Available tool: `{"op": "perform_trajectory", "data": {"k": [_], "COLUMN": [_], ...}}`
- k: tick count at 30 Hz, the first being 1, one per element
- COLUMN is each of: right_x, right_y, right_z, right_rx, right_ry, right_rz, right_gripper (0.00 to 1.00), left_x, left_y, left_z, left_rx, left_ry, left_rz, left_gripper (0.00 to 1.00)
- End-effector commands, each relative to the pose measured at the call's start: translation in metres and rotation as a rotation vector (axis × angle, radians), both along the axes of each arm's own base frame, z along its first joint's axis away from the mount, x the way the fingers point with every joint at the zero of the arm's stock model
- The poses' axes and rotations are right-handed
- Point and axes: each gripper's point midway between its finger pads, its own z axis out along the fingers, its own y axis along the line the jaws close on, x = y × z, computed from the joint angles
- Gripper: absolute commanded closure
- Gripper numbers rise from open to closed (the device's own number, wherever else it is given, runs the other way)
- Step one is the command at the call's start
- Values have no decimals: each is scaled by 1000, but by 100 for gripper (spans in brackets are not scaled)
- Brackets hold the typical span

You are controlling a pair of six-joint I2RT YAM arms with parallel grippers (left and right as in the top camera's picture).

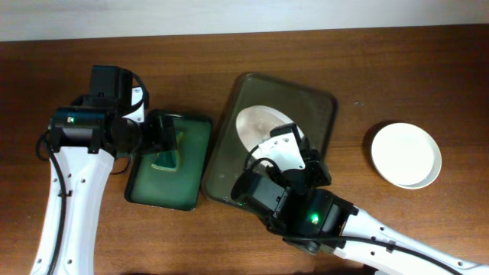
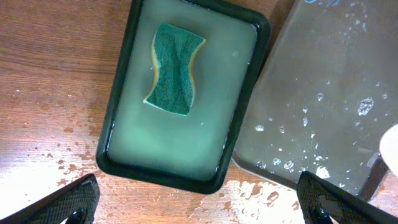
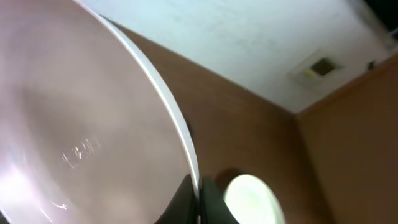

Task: Clean dirty plates on tray and stack at the side
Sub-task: 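Carry the plate right with the right gripper and stack it on the others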

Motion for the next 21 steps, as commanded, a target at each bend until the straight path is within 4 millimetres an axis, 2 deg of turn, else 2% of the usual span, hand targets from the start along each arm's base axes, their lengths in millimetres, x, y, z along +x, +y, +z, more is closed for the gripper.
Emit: {"op": "perform_trajectory", "data": {"k": [1, 2, 3, 4, 6, 8, 10, 12, 15, 17, 19, 21], "right_x": [-7, -9, -9, -10, -4, 4, 4, -3, -16, -22, -24, -26], "right_y": [16, 19, 21, 25, 37, 38, 22, -6, -46, -81, -87, -73], "right_z": [-9, -13, -14, -16, -10, 11, 29, 57, 89, 93, 89, 82], "right_rx": [109, 117, 122, 140, 219, 334, 406, 459, 420, 451, 483, 521], "right_ry": [85, 112, 122, 136, 101, 42, 15, -15, -79, -97, -67, -14], "right_rz": [67, 87, 96, 108, 123, 119, 108, 147, 195, 131, 140, 208], "right_gripper": [96, 96, 76, 2, 2, 2, 2, 2, 2, 2, 2, 2], "left_x": [-1, -1, -1, -1, -1, -1, -1, -1, -1, -1, -1, -1], "left_y": [-2, -2, -2, -2, -2, -2, -2, -2, -2, -2, -2, -2], "left_z": [4, 4, 4, 4, 4, 4, 4, 4, 4, 4, 4, 4], "left_rx": [-12, -11, -12, -11, -11, -12, -12, -12, -12, -12, -12, -11], "left_ry": [-11, -11, -11, -11, -11, -11, -11, -11, -11, -11, -11, -11], "left_rz": [-12, -12, -12, -12, -12, -12, -12, -12, -12, -12, -12, -12], "left_gripper": [1, 0, 0, 0, 1, 0, 0, 1, 0, 0, 1, 1]}}
